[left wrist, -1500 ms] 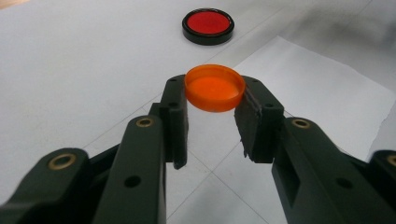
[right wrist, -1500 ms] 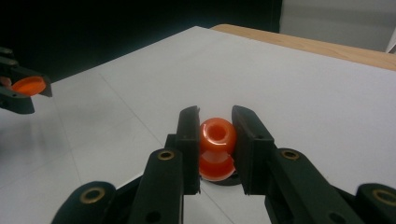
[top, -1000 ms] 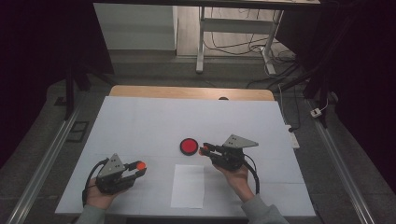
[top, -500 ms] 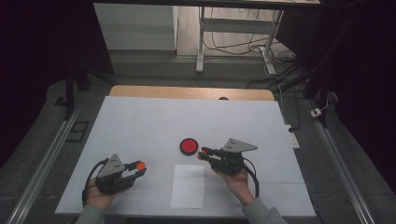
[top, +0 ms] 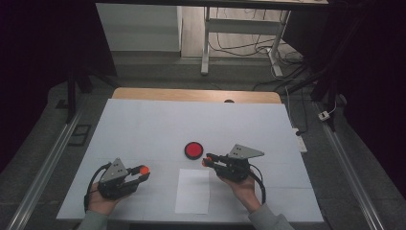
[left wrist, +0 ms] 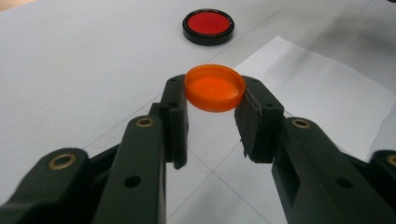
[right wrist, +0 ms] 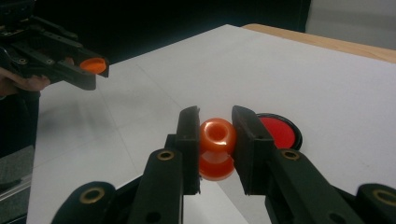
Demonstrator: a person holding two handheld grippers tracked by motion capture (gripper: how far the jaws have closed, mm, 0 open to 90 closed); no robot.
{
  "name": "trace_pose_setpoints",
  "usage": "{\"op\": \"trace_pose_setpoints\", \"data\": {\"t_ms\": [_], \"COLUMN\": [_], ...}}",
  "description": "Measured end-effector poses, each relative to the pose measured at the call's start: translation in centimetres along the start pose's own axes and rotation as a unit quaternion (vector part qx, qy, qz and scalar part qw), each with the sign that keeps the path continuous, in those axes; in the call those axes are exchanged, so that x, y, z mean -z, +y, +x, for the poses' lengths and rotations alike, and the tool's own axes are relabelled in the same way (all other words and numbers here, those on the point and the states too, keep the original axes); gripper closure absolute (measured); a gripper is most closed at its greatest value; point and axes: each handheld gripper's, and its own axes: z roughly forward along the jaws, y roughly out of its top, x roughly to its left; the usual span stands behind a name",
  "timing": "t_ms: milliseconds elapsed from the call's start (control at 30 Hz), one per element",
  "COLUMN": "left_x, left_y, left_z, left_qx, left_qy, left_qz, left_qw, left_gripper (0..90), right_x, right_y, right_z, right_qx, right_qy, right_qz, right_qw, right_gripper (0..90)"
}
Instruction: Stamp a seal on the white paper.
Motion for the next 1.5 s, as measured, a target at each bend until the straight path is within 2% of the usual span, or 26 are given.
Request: {"op": "trace_pose_setpoints", "data": {"t_ms": [833,1500], "left_x": [0.0,0.0], "left_y": [0.1,0.0], "left_z": [-0.1,-0.1], "left_qx": [-0.002,-0.003], "left_qy": [-0.001,-0.004], "left_qz": [-0.001,0.001], "left_qw": [1.0000,1.0000], "left_gripper": [65.0,65.0], "right_x": [0.5,-1.1], "right_y": [-0.8,-2.2], "right_z": [2.2,3.7], "right_qx": [0.015,0.032], "right_qy": [0.031,0.053], "right_qz": [0.015,0.063], "right_qw": [0.9993,0.9961], "right_gripper": [72.3,72.3]}}
